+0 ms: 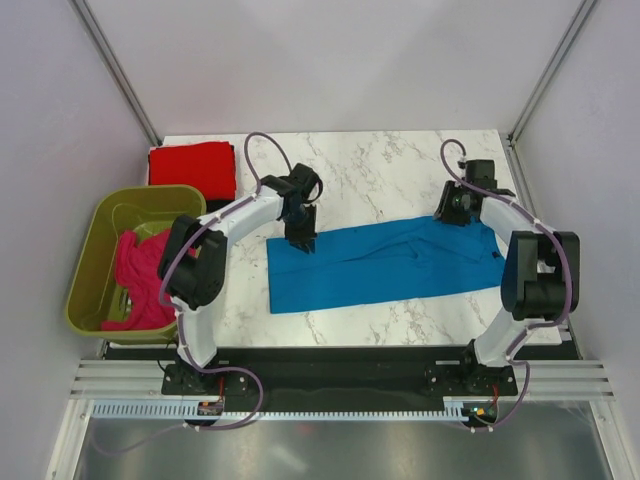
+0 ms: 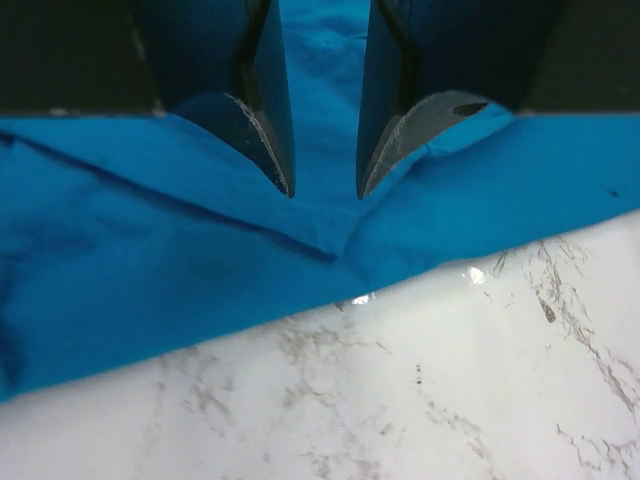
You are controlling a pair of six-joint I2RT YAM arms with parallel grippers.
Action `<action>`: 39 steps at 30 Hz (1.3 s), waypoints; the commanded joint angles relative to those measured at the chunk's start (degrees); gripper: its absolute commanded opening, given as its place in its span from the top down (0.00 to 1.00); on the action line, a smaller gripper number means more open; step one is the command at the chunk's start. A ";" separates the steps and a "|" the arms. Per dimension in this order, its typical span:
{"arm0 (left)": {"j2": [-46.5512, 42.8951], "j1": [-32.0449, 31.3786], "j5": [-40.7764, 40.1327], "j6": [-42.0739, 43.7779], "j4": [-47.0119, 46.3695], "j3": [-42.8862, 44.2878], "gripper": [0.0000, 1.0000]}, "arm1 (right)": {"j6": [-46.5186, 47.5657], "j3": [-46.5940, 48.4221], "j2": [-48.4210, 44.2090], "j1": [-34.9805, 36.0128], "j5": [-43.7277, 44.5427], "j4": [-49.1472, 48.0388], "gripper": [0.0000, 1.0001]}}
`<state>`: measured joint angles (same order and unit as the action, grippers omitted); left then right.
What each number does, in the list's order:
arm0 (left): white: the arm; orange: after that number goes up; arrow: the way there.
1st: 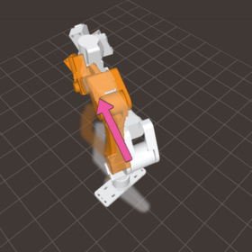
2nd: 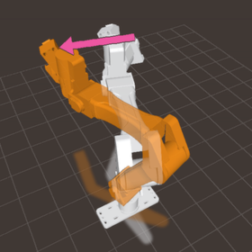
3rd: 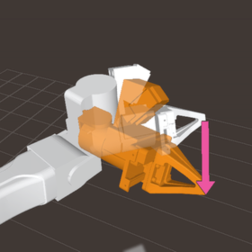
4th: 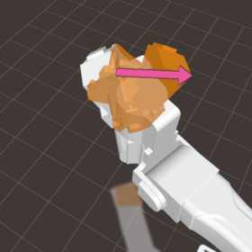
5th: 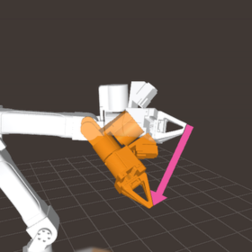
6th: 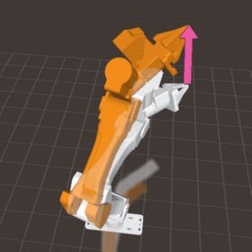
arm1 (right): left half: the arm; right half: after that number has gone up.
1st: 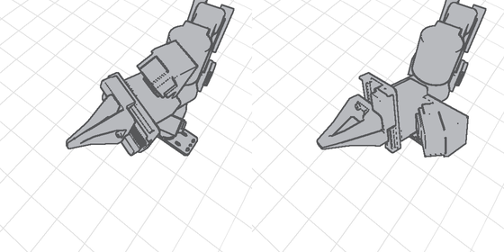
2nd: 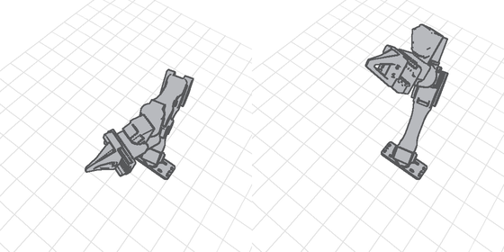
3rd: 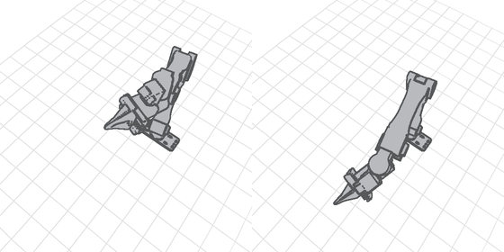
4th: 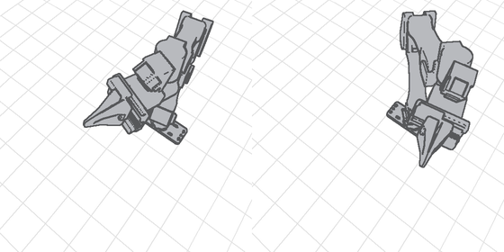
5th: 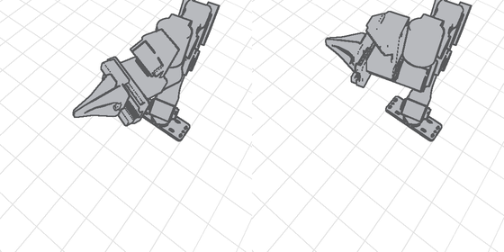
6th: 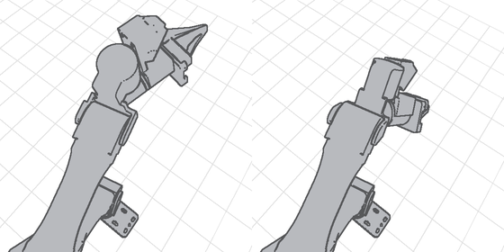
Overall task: Fold and stack the t-shirts
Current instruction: Fold the tshirt
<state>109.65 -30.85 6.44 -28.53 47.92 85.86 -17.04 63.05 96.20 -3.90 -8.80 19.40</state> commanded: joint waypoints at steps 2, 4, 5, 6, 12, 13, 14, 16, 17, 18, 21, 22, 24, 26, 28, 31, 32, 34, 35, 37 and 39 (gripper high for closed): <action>2.59 0.00 3.23 2.08 -2.13 -0.61 0.75 | 10.16 8.21 6.26 1.97 -4.46 4.06 0.60; 3.90 0.00 2.62 2.25 -3.01 -2.01 0.75 | 11.93 10.50 9.61 2.23 -5.61 5.12 0.60; 4.34 0.09 2.27 2.52 -3.01 -2.45 0.75 | 13.68 11.21 11.27 2.32 -5.27 5.47 0.60; 4.61 0.09 1.48 2.52 -3.01 -2.89 0.75 | 14.48 11.83 11.81 2.41 -4.66 5.82 0.59; 6.63 0.62 0.68 1.29 -3.01 -4.30 0.75 | 18.53 13.33 13.13 2.58 -4.63 6.00 0.58; 6.98 0.70 0.77 1.29 -3.01 -3.87 0.75 | 19.40 13.24 13.57 2.58 -6.04 6.18 0.58; 7.42 0.79 0.77 1.29 -2.92 -3.69 0.75 | 19.76 13.16 13.75 2.58 -6.93 6.18 0.58; 7.51 1.05 0.68 1.11 -2.92 -3.69 0.75 | 20.55 12.63 14.27 2.67 -7.29 6.61 0.58; 7.69 1.23 0.68 0.94 -2.92 -3.69 0.75 | 20.81 12.45 14.28 2.67 -7.11 6.70 0.58; 7.78 1.23 0.68 1.02 -2.92 -3.69 0.75 | 20.99 12.36 14.28 2.67 -6.68 6.71 0.58; 7.78 1.41 0.68 0.94 -3.01 -3.60 0.75 | 21.26 12.54 14.54 2.67 -5.70 6.97 0.59; 7.86 1.32 0.68 0.94 -2.92 -3.51 0.75 | 21.26 12.89 14.71 2.67 -5.79 7.06 0.59; 7.78 1.41 0.68 0.94 -2.83 -3.51 0.75 | 21.26 13.15 14.72 2.76 -5.97 7.06 0.60; 7.69 1.50 0.59 0.94 -2.92 -3.60 0.75 | 20.99 13.24 14.54 2.85 -5.62 6.88 0.66; 7.69 1.58 0.42 0.94 -2.92 -3.77 0.75 | 20.73 13.24 14.36 3.11 -5.62 6.44 0.78; 7.51 1.58 0.42 0.85 -2.92 -3.77 0.75 | 20.20 13.15 14.01 3.37 -4.39 6.44 0.88; 7.43 1.58 0.42 0.85 -2.92 -3.86 0.75 | 20.03 13.07 13.49 3.55 -3.52 6.44 0.94; 7.25 1.67 0.33 0.85 -2.92 -3.95 0.75 | 18.89 12.63 12.35 3.55 -0.97 6.53 0.96; 7.25 1.67 0.24 0.85 -2.83 -3.95 0.75 | 18.10 12.54 10.95 3.55 -0.26 6.70 0.96; 7.25 1.67 0.07 0.41 -2.92 -4.04 0.75 | 14.85 12.02 9.36 3.55 0.71 7.05 0.95; 7.69 1.67 -0.02 0.32 -2.92 -3.95 0.75 | 12.14 10.53 6.73 3.55 2.11 7.32 0.94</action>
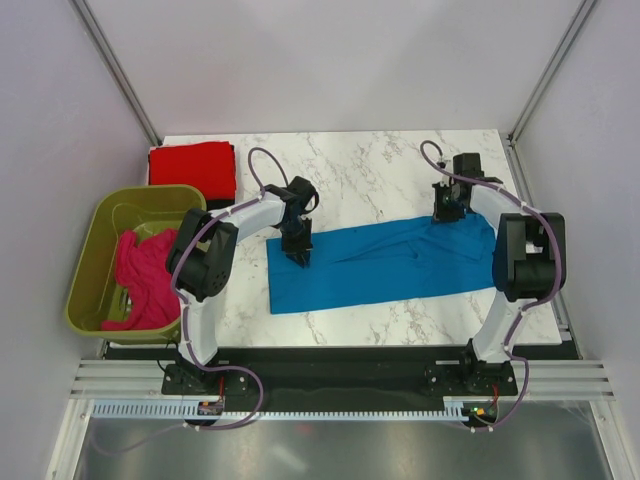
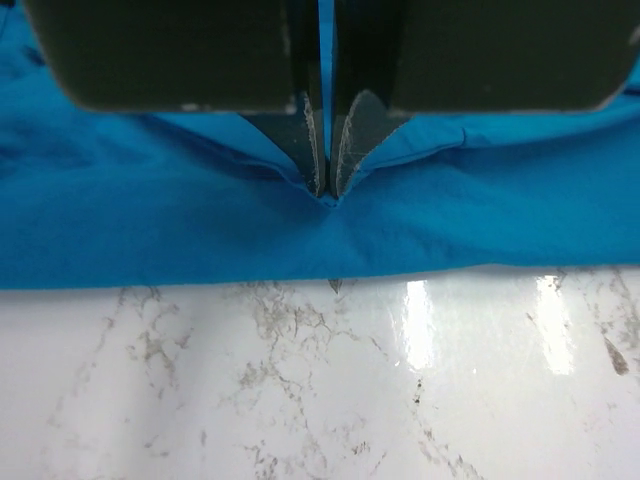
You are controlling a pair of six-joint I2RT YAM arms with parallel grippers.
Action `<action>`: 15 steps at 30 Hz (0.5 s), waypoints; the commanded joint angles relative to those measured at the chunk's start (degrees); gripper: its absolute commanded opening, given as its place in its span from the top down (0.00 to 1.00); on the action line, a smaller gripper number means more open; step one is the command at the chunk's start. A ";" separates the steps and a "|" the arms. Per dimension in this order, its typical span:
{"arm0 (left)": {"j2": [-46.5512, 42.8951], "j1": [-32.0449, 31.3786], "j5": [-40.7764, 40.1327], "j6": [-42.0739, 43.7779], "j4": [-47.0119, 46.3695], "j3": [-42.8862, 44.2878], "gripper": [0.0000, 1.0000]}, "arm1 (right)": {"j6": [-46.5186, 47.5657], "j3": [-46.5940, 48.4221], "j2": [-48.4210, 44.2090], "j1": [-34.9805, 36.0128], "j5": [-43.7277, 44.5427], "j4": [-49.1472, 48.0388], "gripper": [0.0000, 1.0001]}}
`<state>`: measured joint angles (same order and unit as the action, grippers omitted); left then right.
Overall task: Fold and stack the t-shirts
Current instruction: Fold the tshirt
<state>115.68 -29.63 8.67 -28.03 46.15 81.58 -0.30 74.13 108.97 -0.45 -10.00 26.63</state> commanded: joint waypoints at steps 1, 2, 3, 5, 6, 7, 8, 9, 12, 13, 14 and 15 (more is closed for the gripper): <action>1.74 0.45 -2.16 -0.18 -1.15 0.42 0.75 | -5.41 -1.09 -6.92 0.10 3.32 0.43 0.95; 2.09 0.45 -2.08 -0.27 -1.24 0.33 0.75 | -5.77 -1.79 -8.58 1.58 3.15 0.61 0.95; 2.18 0.53 -2.16 -0.27 -1.24 0.33 0.75 | -6.20 -3.27 -9.47 1.76 3.41 0.87 0.96; 2.45 0.45 -2.16 -0.45 -1.24 0.33 0.75 | -7.87 -4.69 -12.01 2.12 6.47 1.49 0.97; 2.53 0.45 -2.16 -0.45 -1.33 0.42 0.75 | -8.40 -6.35 -12.89 2.20 7.35 2.01 0.98; 2.62 0.45 -2.16 -0.53 -1.33 0.42 0.75 | -9.02 -7.15 -13.69 2.21 8.67 2.19 0.99; 2.62 0.45 -2.25 -0.62 -1.41 0.42 0.74 | -9.98 -7.94 -15.35 2.29 8.68 2.46 1.00; 2.71 0.45 -2.25 -0.62 -1.41 0.42 0.75 | -10.51 -9.77 -16.23 2.47 8.94 2.63 1.00; 2.62 0.45 -2.60 -0.53 -1.33 0.33 0.74 | -12.79 -13.20 -19.93 2.73 11.39 3.07 1.00; 2.62 0.45 -2.78 -0.36 -1.33 0.33 0.74 | -13.24 -13.74 -20.63 2.73 12.36 4.03 1.00; 2.54 0.45 -3.13 -0.27 -1.33 0.33 0.74 | -13.41 -14.36 -22.03 2.73 14.20 4.56 1.00; 2.62 0.45 -3.22 -0.36 -1.33 0.33 0.74 | -13.94 -15.84 -22.91 2.73 14.48 4.57 1.00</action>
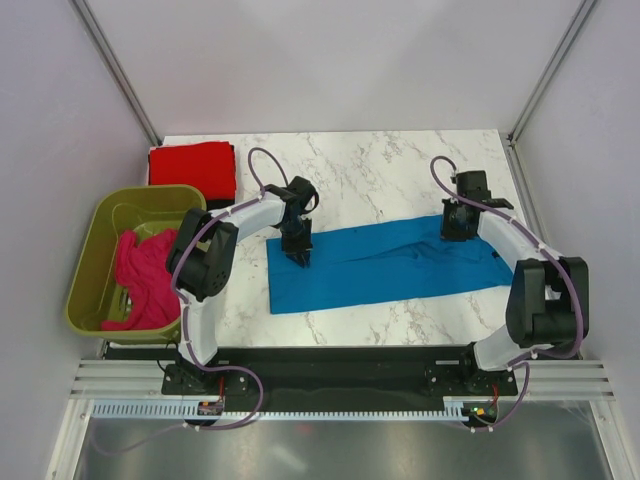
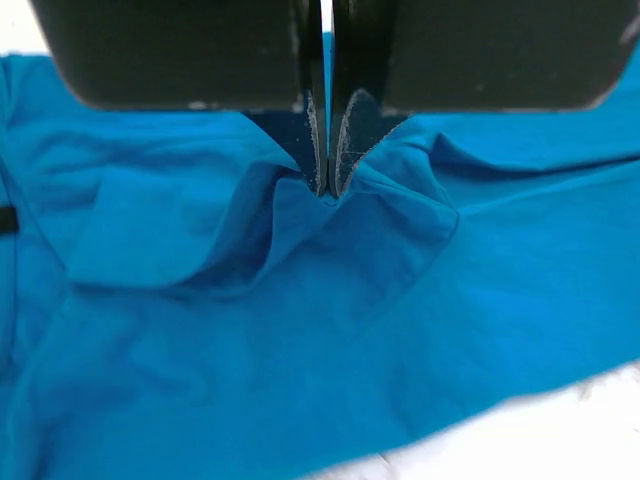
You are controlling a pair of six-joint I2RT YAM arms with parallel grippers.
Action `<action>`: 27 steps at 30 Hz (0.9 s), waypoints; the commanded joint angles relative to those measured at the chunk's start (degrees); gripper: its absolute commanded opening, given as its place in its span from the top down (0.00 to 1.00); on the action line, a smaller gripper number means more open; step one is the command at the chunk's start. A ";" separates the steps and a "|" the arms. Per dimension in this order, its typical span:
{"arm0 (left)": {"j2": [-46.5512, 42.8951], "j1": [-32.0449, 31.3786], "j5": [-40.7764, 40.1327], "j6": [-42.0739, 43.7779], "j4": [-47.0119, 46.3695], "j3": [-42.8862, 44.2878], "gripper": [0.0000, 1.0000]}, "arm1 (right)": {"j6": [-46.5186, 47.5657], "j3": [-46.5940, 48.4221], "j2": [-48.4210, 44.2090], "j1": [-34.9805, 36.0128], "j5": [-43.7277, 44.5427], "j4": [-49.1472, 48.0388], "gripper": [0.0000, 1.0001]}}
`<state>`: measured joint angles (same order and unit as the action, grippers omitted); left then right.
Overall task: Fold and stack the t-shirts
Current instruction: Fold the tshirt
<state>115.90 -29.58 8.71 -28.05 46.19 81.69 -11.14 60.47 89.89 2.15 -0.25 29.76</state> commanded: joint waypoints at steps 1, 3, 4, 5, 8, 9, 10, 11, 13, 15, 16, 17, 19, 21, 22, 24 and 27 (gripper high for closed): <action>2.49 0.40 -3.52 -0.25 -1.28 0.22 0.74 | -3.19 -2.89 -5.84 0.22 4.82 1.36 1.00; 2.58 0.49 -4.05 -0.16 -1.20 0.31 0.74 | -3.45 -5.08 -7.87 0.22 5.44 0.22 1.00; 2.75 0.58 -4.31 -0.07 -1.11 0.40 0.74 | -3.45 -5.71 -9.62 0.31 5.26 -0.14 1.00; 2.84 0.67 -4.49 -0.07 -0.93 0.49 0.74 | -3.37 -6.15 -10.34 0.31 5.26 -0.49 1.00; 2.93 0.84 -4.93 0.19 -0.40 0.49 0.74 | -3.72 -7.11 -11.31 0.48 4.83 -0.58 1.00; 2.84 0.84 -4.93 0.37 -0.32 0.40 0.74 | -3.89 -7.64 -11.23 0.57 4.30 -0.75 1.00; 2.84 0.84 -5.02 0.37 -0.05 0.40 0.74 | -4.33 -8.08 -11.22 0.75 4.12 -0.84 1.00; 2.50 0.84 -5.02 0.37 -0.05 0.31 0.74 | -4.59 -8.52 -11.22 1.01 4.21 -1.02 1.00; 2.23 0.84 -5.28 0.54 0.30 0.22 0.74 | -5.21 -9.84 -11.57 1.10 4.47 -1.28 1.00; 1.79 0.84 -5.46 0.63 0.56 0.14 0.74 | -5.65 -11.15 -11.75 1.54 4.64 -1.37 1.00; 1.62 0.84 -5.72 0.72 1.00 0.22 0.74 | -6.26 -11.60 -12.27 1.63 5.69 -1.37 1.00; 1.61 0.84 -5.81 0.72 1.26 0.22 0.74 | -6.61 -12.21 -12.54 1.71 6.57 -1.37 1.00; 1.44 0.84 -6.42 0.72 1.62 0.22 0.74 | -7.14 -13.70 -12.98 1.71 6.58 -1.28 1.00; 1.09 0.84 -6.60 0.81 1.88 0.22 0.73 | -7.84 -14.59 -12.98 2.06 6.49 -1.37 1.00; 1.09 0.84 -6.77 0.89 1.88 0.31 0.73 | -8.11 -14.85 -13.16 2.07 6.58 -1.46 1.00; 1.26 0.84 -7.04 0.98 2.32 0.84 0.73 | -9.16 -15.12 -13.42 2.24 6.75 -1.81 1.00; 1.35 0.84 -7.57 0.98 2.85 1.10 0.73 | -11.53 -15.64 -13.60 2.33 7.28 -2.42 0.87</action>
<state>116.22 -29.36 6.90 -28.03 47.72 82.54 -19.81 45.28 78.17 4.23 5.06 29.08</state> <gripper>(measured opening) 0.267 0.078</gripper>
